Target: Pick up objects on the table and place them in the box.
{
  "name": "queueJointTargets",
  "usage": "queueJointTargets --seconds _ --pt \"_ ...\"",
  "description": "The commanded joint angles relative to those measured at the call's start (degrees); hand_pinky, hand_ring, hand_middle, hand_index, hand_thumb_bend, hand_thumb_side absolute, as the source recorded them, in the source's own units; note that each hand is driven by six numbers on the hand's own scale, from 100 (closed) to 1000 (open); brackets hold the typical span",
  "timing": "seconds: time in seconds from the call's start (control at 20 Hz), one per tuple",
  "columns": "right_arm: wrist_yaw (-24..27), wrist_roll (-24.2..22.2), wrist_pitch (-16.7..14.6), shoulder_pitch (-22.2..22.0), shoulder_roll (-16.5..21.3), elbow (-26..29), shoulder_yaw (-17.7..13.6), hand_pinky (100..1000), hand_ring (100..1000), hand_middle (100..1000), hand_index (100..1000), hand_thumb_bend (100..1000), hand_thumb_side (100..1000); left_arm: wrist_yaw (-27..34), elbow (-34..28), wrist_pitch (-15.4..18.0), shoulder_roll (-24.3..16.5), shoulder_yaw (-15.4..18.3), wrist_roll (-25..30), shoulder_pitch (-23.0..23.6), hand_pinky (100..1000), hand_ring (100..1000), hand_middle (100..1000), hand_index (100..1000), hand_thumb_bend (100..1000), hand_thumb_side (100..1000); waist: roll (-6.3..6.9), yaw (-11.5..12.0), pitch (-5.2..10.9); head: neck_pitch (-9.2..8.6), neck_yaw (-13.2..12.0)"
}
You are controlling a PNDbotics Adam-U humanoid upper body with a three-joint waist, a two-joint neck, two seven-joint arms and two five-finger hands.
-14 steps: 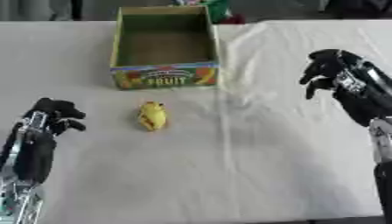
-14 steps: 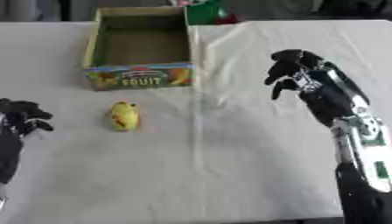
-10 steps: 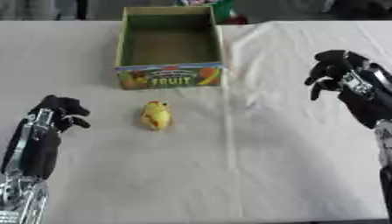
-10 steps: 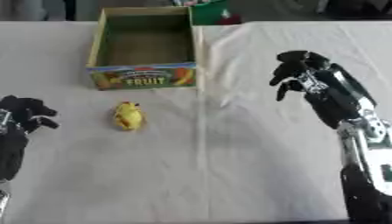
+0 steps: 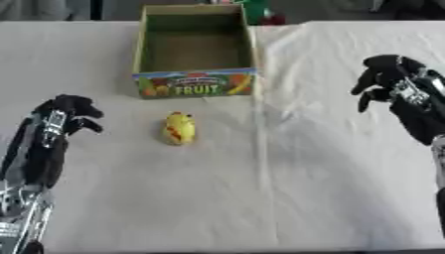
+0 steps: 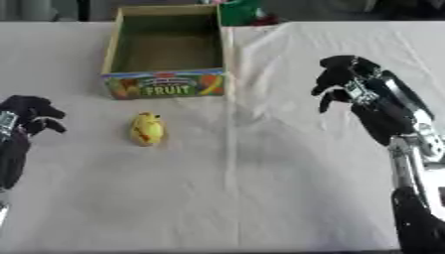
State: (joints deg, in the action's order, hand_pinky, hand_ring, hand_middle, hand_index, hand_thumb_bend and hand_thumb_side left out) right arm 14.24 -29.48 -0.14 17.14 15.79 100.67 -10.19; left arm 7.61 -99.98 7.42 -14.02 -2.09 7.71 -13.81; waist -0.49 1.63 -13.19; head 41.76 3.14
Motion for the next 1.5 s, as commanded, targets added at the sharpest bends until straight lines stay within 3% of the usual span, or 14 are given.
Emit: queueJointTargets --seconds 0.05,0.25,0.3,0.4,0.5,0.55,0.75,1.05,1.5 --pt "-0.03 0.09 0.14 0.50 0.79 1.13 -0.04 405 587 563 760 100 485 -1.33 -1.96 0.85 -3.48 -0.64 1.06 -1.83 505 611 517 659 100 641 0.13 -0.12 1.11 0.29 -0.08" --pt "0.00 0.05 0.15 0.45 0.86 1.06 0.05 405 587 562 760 100 484 -6.89 -2.32 2.36 -7.50 -2.06 4.64 -4.46 508 612 519 688 100 497 0.23 -0.37 1.31 0.39 -0.14" --pt "0.00 0.06 0.15 0.43 0.87 1.04 0.06 405 587 562 760 100 484 -8.78 -2.18 2.82 -8.24 -2.39 5.92 -5.07 508 612 519 688 100 497 0.24 -0.41 1.35 0.39 -0.13" --pt "0.02 0.02 0.12 0.46 0.89 1.04 0.11 404 586 562 759 100 484 -12.91 -1.82 4.01 -10.06 -3.21 8.39 -6.56 516 614 537 717 100 355 0.26 -0.54 1.42 0.35 -0.21" --pt "0.04 0.02 0.11 0.49 0.93 1.02 0.15 404 586 562 759 100 484 -17.42 -1.41 5.28 -11.97 -4.26 10.90 -8.34 519 616 542 724 100 327 0.27 -0.69 1.45 0.26 -0.24" --pt "0.03 0.00 0.12 0.49 0.94 1.01 0.19 404 586 561 759 100 484 -19.71 -1.20 5.96 -13.01 -4.91 12.27 -9.37 528 623 562 750 100 249 0.30 -0.79 1.48 0.25 -0.27" --pt "0.08 -0.12 0.12 0.50 0.92 0.97 0.36 404 585 561 759 100 484 -28.17 0.50 8.16 -15.51 -7.15 15.66 -13.41 531 619 576 768 100 244 0.33 -1.12 1.58 0.21 -0.29" --pt "0.07 -0.23 0.09 0.53 0.87 0.90 0.55 402 584 560 758 100 483 -37.00 5.56 9.43 -14.88 -10.74 15.01 -18.33 558 648 620 786 100 233 0.25 -1.47 1.61 0.23 -0.69" --pt "-0.06 -0.22 0.15 0.60 0.71 0.81 0.75 401 583 558 757 100 482 -43.81 15.40 13.20 -11.88 -15.29 15.67 -23.37 582 686 681 808 149 246 0.18 -1.95 1.59 0.27 -0.97"
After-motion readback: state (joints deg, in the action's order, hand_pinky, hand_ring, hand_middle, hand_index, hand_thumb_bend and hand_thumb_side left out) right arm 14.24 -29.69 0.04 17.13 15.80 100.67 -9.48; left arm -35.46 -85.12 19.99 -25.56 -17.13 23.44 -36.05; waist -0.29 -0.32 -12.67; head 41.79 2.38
